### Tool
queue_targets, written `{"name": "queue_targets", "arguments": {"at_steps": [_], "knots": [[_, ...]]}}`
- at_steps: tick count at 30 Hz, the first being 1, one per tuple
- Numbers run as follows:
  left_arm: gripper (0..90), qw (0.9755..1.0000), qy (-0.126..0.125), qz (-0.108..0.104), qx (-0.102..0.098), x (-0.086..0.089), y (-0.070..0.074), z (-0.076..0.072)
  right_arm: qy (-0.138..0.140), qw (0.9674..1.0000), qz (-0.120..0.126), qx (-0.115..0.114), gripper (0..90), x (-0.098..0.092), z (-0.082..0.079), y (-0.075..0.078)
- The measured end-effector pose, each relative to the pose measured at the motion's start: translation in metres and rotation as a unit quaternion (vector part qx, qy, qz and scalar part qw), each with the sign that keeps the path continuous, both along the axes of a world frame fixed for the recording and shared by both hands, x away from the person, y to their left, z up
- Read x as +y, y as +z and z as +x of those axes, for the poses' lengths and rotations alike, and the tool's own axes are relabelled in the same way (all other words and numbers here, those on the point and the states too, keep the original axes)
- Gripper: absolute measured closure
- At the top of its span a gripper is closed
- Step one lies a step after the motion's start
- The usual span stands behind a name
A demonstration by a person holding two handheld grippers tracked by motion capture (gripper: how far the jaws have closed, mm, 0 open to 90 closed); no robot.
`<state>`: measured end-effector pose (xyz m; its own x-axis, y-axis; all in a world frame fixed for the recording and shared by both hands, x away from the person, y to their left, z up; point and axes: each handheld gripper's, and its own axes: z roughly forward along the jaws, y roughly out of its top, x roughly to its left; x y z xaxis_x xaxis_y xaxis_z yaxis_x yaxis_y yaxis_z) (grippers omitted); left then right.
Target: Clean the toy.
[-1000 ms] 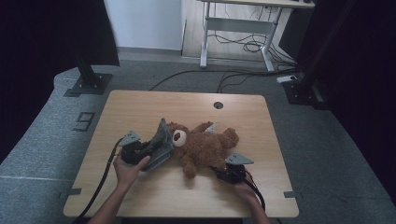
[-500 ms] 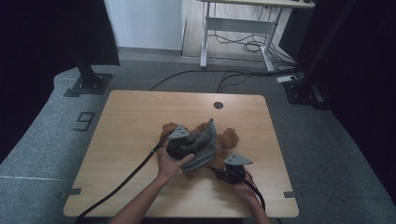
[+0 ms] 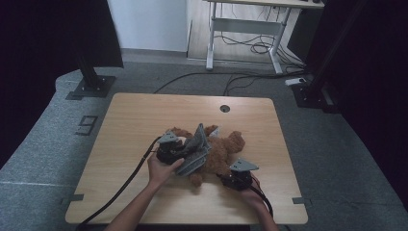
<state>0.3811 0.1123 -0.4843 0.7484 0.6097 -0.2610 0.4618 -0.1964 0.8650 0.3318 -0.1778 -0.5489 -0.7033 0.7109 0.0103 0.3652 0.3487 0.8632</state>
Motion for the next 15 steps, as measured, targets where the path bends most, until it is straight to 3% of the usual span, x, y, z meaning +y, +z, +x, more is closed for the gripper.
{"name": "queue_targets", "arguments": {"at_steps": [2,11,13,15], "knots": [[77.6,0.9999,0.005,-0.005,-0.01,0.008,0.003,-0.004,-0.001,1.0,0.0,0.001,57.7,0.0,0.0,0.0],[76.5,0.9985,0.041,-0.033,-0.017,0.042,0.011,-0.006,0.001,1.0,0.002,0.004,57.7,0.0,0.0,0.0],[76.5,0.9975,0.059,-0.036,-0.019,0.053,0.012,-0.005,0.001,1.0,0.001,0.004,57.7,0.0,-0.001,0.0],[76.6,0.9959,0.084,-0.023,-0.024,0.066,0.011,-0.003,0.001,1.0,0.001,0.004,57.7,0.0,-0.001,0.0]]}}
